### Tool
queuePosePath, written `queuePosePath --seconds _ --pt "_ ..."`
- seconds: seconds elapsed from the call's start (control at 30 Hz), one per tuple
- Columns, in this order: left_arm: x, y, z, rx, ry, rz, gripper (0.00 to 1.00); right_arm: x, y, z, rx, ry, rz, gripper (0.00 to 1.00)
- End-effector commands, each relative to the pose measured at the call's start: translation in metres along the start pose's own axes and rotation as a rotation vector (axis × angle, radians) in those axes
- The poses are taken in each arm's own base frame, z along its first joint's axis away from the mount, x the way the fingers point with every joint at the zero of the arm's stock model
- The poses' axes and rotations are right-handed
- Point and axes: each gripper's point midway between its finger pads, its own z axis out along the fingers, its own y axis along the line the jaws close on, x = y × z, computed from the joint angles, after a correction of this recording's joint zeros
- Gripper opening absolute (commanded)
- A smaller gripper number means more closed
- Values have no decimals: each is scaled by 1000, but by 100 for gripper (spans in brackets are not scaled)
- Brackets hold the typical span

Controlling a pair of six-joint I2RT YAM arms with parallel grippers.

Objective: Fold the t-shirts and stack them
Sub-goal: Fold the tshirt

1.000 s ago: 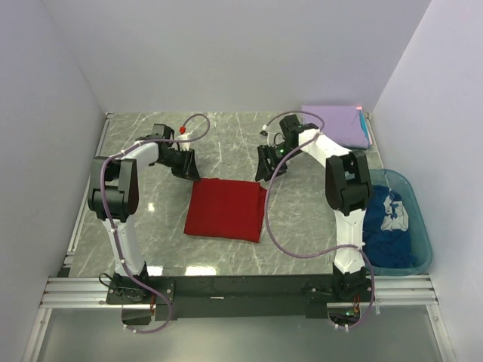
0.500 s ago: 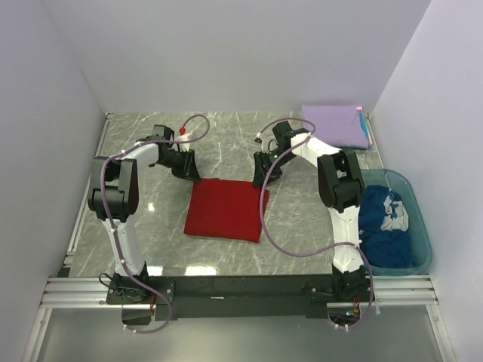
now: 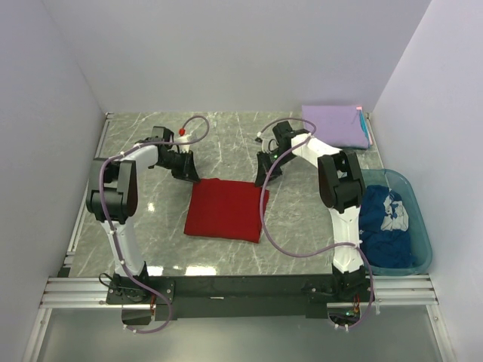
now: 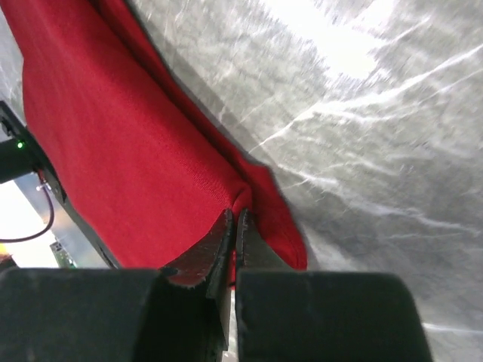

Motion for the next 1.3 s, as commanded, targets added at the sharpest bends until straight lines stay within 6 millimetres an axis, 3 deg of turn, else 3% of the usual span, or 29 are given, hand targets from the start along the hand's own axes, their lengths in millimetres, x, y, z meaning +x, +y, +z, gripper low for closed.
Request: queuePosePath --seconds 0.0,0.07,0.27,0.33,0.43,0.7,0.9,1.03,1.13,1.27 --pt "-18 -27 -26 34 -79 85 9 -5 30 -24 -38 -54 -70 0" --pt "-17 -32 -32 42 -92 98 1 -2 41 -37 -46 -72 -92 0" --pt "-26 -59 -60 68 -155 189 1 18 64 -66 -50 -94 -120 0" --pt "-30 -63 -64 66 -172 204 1 27 63 -71 -40 -98 -117 0" --pt "-36 -57 -58 55 -174 194 1 36 47 -64 -12 -75 -93 0" --pt "-56 -21 -13 12 -138 116 1 22 -3 -39 96 -72 -11 0" --pt "-45 16 15 -72 -65 58 1 15 -43 -44 279 -114 19 0" --pt "-38 23 19 -89 -41 35 1 -4 -58 -47 331 -146 38 0" --pt "-41 6 2 -54 -79 57 1 -19 -47 -56 311 -160 17 0" --pt "-56 -48 -47 27 -204 161 1 -27 -12 -76 206 -184 -85 0"
